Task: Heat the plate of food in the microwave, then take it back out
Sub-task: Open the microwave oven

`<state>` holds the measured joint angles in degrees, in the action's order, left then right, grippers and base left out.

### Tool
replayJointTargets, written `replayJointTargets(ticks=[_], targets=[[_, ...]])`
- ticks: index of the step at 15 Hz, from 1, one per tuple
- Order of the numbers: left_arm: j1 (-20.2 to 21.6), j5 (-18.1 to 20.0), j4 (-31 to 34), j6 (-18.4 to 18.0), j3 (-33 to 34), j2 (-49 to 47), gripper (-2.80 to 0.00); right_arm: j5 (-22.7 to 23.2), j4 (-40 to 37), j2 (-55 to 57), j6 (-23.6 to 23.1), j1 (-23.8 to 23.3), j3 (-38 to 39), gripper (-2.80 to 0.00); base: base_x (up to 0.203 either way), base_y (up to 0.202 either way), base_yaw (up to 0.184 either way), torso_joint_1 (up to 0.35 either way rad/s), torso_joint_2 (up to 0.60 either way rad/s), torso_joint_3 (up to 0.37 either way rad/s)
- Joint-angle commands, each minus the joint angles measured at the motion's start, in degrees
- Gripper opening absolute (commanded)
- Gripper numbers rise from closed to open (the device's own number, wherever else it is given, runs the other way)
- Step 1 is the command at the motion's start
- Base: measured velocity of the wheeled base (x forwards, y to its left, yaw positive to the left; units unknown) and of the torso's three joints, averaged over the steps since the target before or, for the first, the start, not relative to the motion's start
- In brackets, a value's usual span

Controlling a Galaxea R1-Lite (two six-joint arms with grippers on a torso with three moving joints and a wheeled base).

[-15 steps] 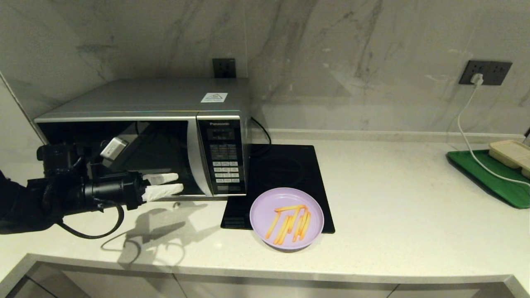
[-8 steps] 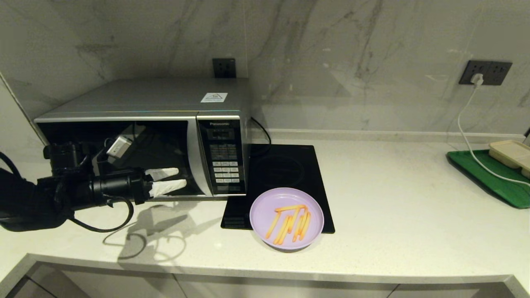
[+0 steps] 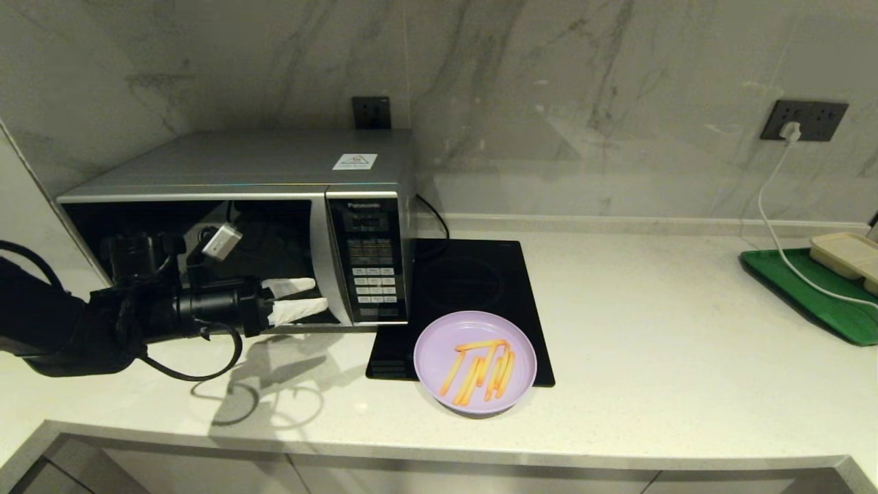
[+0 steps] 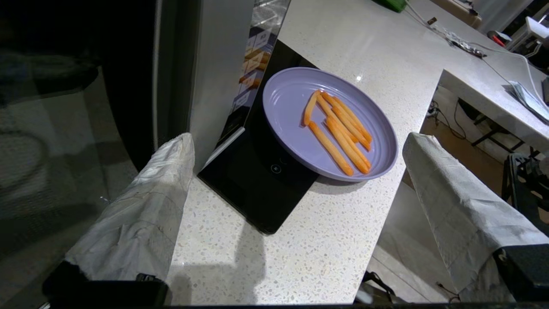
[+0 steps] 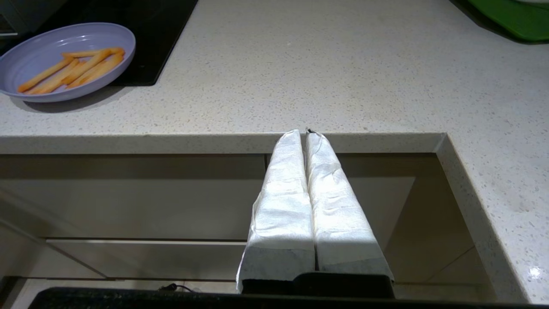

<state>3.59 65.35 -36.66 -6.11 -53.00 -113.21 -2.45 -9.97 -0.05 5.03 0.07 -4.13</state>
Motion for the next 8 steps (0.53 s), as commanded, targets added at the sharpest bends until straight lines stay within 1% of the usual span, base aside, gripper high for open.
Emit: replayJointTargets(ticks=[1, 3, 6, 8], targets=[[-0.3, 0.3, -0.3, -0.5, -0.2, -0.5, 0.00, 0.0, -0.1, 0.0, 0.0, 0.0, 0.0, -2.80, 0.000, 0.000, 0.000, 0.000, 0.00, 0.000], [0.0, -0.4, -1.2, -0.7, -0.3, -0.6, 0.00, 0.0, 0.0, 0.0, 0.0, 0.0, 0.0, -2.80, 0.000, 0.000, 0.000, 0.000, 0.00, 0.000], [0.4, -2.7, -4.7, -0.6, -0.3, -1.9, 0.00, 0.0, 0.0, 0.0, 0.0, 0.0, 0.0, -2.80, 0.000, 0.000, 0.000, 0.000, 0.00, 0.000], [1.5, -2.7, -6.0, -0.7, 0.3, -1.4, 0.00, 0.0, 0.0, 0.0, 0.1, 0.0, 0.0, -2.80, 0.000, 0.000, 0.000, 0.000, 0.00, 0.000]])
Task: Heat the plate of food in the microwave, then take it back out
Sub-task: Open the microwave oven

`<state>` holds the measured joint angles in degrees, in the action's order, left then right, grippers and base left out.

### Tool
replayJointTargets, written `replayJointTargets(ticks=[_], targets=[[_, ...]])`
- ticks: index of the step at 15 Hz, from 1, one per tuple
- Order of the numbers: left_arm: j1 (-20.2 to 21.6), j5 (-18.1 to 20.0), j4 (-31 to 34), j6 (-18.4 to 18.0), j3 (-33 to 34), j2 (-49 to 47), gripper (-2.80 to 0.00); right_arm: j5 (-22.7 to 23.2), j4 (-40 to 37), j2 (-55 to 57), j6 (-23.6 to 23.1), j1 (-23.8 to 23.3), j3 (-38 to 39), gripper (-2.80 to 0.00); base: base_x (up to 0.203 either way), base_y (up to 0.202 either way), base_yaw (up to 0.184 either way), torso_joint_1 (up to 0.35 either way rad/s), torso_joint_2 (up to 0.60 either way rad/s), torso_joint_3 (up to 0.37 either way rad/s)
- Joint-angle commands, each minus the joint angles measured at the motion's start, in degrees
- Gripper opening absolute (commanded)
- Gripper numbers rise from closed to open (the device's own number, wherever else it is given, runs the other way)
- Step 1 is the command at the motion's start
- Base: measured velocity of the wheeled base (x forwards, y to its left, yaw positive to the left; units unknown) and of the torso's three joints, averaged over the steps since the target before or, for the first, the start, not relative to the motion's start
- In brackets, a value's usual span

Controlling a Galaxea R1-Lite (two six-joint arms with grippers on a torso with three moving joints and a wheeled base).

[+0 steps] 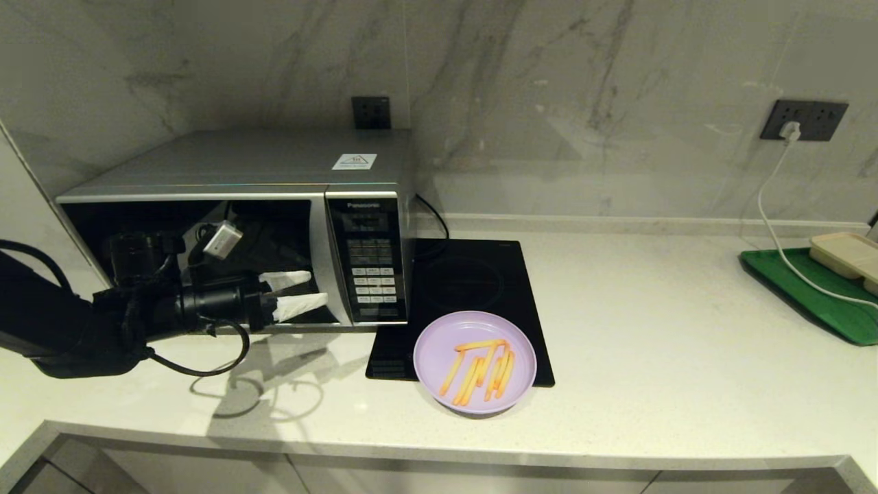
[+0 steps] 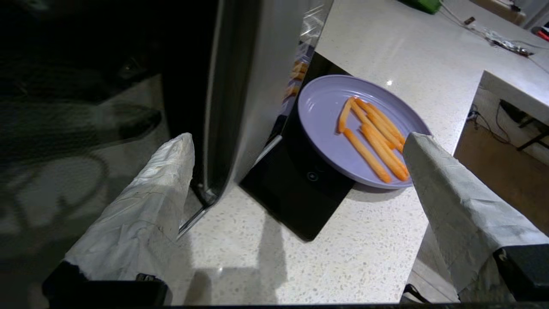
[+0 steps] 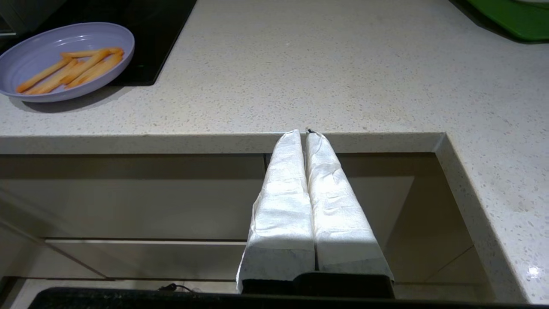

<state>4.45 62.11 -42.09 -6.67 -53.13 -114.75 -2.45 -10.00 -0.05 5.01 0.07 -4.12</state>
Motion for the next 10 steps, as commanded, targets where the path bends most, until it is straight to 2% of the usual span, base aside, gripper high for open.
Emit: replayJointTargets(ticks=[1, 10], targets=[[0.5, 0.2, -0.6, -0.2, 0.6, 0.2, 0.00, 0.0, 0.0, 0.0, 0.0, 0.0, 0.0, -2.80, 0.000, 0.000, 0.000, 0.000, 0.00, 0.000], [-2.4, 0.7, -0.5, 0.9, 0.4, 0.1, 0.00, 0.0, -0.1, 0.0, 0.0, 0.0, 0.0, -2.80, 0.000, 0.000, 0.000, 0.000, 0.00, 0.000]])
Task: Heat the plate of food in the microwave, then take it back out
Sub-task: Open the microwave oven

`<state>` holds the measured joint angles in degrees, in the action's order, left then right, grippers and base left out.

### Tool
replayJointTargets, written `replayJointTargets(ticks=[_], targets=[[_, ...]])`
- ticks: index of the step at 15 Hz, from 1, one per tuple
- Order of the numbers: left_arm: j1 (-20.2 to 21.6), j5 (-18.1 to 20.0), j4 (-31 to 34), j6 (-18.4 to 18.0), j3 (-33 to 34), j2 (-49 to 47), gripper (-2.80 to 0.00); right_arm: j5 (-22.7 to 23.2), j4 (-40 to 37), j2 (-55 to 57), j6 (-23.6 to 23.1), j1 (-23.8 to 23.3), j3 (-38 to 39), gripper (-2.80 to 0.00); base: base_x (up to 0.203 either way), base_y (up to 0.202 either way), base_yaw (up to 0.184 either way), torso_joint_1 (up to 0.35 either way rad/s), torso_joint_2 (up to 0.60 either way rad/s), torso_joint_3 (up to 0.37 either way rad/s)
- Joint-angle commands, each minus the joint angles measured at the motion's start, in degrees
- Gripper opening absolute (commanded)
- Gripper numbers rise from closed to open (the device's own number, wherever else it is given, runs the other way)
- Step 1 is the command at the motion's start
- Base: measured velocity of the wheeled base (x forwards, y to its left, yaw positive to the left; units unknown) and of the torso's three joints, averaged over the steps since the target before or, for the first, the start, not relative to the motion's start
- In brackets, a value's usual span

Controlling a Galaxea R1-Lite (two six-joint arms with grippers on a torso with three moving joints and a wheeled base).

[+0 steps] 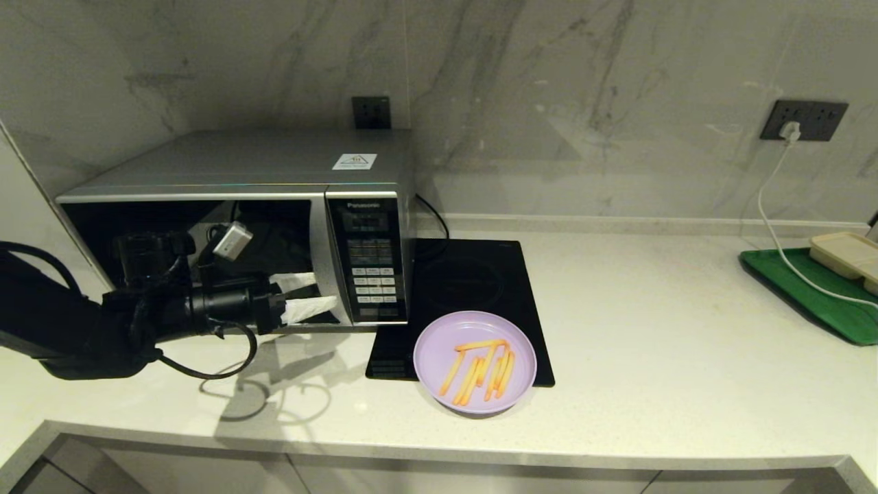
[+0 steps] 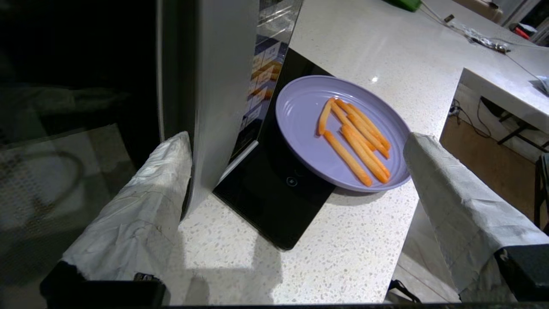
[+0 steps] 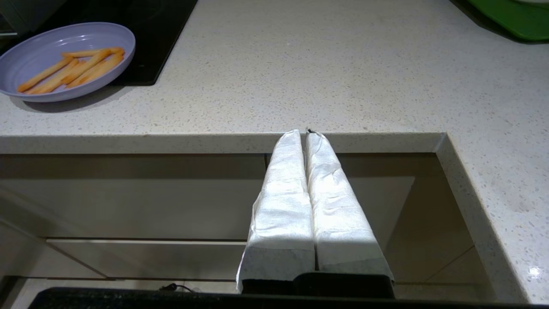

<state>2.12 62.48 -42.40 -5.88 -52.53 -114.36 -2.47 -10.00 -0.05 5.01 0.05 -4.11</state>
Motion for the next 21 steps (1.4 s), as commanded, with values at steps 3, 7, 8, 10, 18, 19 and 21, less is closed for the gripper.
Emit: replayJointTargets(ticks=[3, 7, 8, 10, 18, 19, 21], targets=[[-0.1, 0.3, -0.2, 0.5, -1.0, -1.5, 0.00, 0.0, 0.0, 0.0, 0.1, 0.0, 0.0, -2.80, 0.000, 0.000, 0.000, 0.000, 0.00, 0.000], [0.1, 0.3, -0.3, 1.7, -2.5, -3.3, 0.00, 0.0, 0.0, 0.0, 0.0, 0.0, 0.0, -2.80, 0.000, 0.000, 0.000, 0.000, 0.00, 0.000], [0.0, 0.3, -0.4, 2.0, -3.0, -3.7, 0.00, 0.0, 0.0, 0.0, 0.0, 0.0, 0.0, -2.80, 0.000, 0.000, 0.000, 0.000, 0.00, 0.000], [0.0, 0.3, -0.4, 2.6, -4.1, -5.0, 0.00, 0.0, 0.0, 0.0, 0.1, 0.0, 0.0, -2.80, 0.000, 0.000, 0.000, 0.000, 0.00, 0.000], [-0.2, 4.4, -0.4, 6.3, -6.6, -5.0, 0.00, 0.0, 0.0, 0.0, 0.0, 0.0, 0.0, -2.80, 0.000, 0.000, 0.000, 0.000, 0.00, 0.000], [-0.2, 4.4, -0.4, 6.3, -7.1, -5.2, 0.00, 0.0, 0.0, 0.0, 0.0, 0.0, 0.0, -2.80, 0.000, 0.000, 0.000, 0.000, 0.00, 0.000], [-0.2, 5.1, -0.4, 6.4, -7.5, -5.7, 0.00, 0.0, 0.0, 0.0, 0.1, 0.0, 0.0, -2.80, 0.000, 0.000, 0.000, 0.000, 0.00, 0.000]])
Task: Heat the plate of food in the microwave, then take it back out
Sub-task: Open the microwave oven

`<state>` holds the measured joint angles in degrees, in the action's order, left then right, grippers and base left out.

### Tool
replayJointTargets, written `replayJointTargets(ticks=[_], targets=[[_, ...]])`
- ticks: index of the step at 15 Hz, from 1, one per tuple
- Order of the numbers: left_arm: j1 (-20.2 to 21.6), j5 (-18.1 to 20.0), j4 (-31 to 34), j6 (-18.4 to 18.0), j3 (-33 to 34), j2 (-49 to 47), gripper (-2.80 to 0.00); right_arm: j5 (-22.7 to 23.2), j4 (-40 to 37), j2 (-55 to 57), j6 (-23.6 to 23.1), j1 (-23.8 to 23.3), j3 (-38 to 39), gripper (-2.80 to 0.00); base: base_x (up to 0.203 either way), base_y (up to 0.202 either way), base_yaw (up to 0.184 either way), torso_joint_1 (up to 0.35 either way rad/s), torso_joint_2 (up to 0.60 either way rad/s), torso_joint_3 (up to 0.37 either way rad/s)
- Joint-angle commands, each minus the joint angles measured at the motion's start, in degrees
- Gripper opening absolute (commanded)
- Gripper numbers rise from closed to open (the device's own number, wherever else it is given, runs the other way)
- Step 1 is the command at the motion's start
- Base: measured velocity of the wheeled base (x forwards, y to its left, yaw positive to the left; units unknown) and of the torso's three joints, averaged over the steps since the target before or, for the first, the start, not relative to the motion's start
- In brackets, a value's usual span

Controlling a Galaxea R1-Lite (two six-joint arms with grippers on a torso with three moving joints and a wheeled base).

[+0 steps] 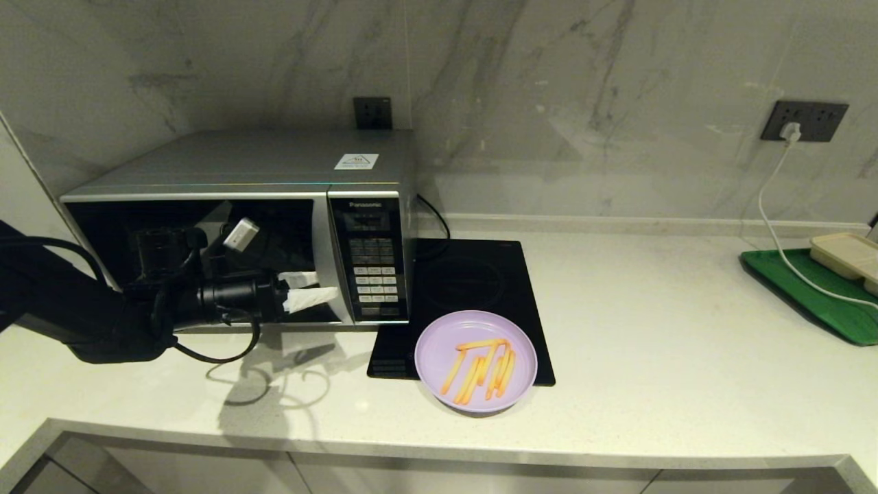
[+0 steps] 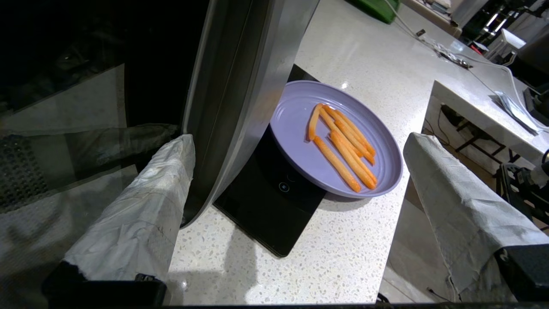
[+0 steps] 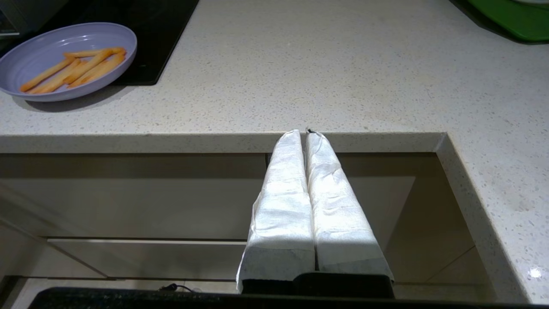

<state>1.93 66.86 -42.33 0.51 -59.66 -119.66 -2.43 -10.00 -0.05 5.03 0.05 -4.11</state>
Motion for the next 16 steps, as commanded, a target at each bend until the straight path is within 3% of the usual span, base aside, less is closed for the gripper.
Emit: replayJointTargets(ticks=[1, 12, 16], targets=[[0.0, 2.4, -0.5, 0.0, -0.4, -0.6, 0.00, 0.0, 0.0, 0.0, 0.0, 0.0, 0.0, -2.80, 0.000, 0.000, 0.000, 0.000, 0.00, 0.000], [0.0, 5.8, -2.9, 0.0, 0.3, -1.9, 0.00, 0.0, 0.0, 0.0, 0.1, 0.0, 0.0, -2.80, 0.000, 0.000, 0.000, 0.000, 0.00, 0.000], [0.3, 6.1, -3.0, 1.7, 1.3, -0.7, 0.00, 0.0, 0.0, 0.0, 0.1, 0.0, 0.0, -2.80, 0.000, 0.000, 0.000, 0.000, 0.00, 0.000]])
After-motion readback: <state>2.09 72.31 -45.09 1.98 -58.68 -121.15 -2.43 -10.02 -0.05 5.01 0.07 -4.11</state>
